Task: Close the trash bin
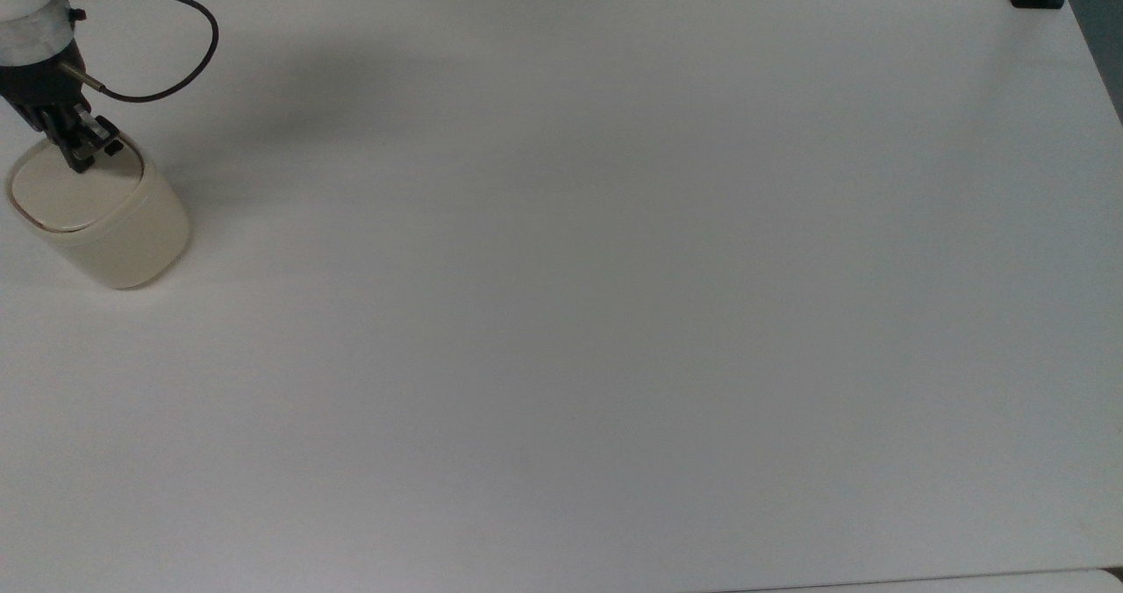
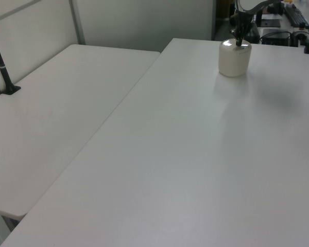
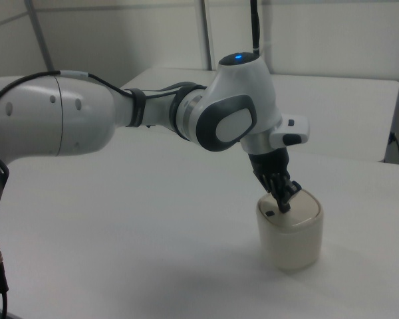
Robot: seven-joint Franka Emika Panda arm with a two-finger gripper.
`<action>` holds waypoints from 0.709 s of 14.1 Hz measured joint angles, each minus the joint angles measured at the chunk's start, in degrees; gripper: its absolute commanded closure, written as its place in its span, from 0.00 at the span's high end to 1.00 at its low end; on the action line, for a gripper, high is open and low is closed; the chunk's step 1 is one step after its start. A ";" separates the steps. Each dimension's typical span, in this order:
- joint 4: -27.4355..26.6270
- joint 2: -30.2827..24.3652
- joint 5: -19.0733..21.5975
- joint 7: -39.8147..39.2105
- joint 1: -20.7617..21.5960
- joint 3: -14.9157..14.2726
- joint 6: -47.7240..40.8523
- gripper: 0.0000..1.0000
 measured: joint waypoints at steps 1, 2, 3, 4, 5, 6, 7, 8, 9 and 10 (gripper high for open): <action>0.08 0.00 0.01 0.00 0.00 0.00 -0.01 0.00; 0.33 -0.02 0.16 0.00 0.02 0.06 -0.49 0.00; 0.79 -0.07 0.55 0.00 0.10 0.32 -1.81 0.02; 1.79 -0.27 1.16 0.00 0.34 0.82 -3.96 0.02; 3.26 -0.74 1.63 0.00 0.93 1.28 -6.71 0.02; 4.80 -1.64 1.88 0.00 1.91 1.65 -9.87 0.02; 6.04 -3.01 2.10 0.00 3.37 1.81 -12.98 0.02; 6.82 -4.71 2.20 0.00 5.23 1.90 -15.63 0.02; 7.08 -6.46 2.24 0.00 7.38 2.01 -17.81 0.02; 7.07 -7.93 2.24 0.00 9.67 2.09 -19.80 0.02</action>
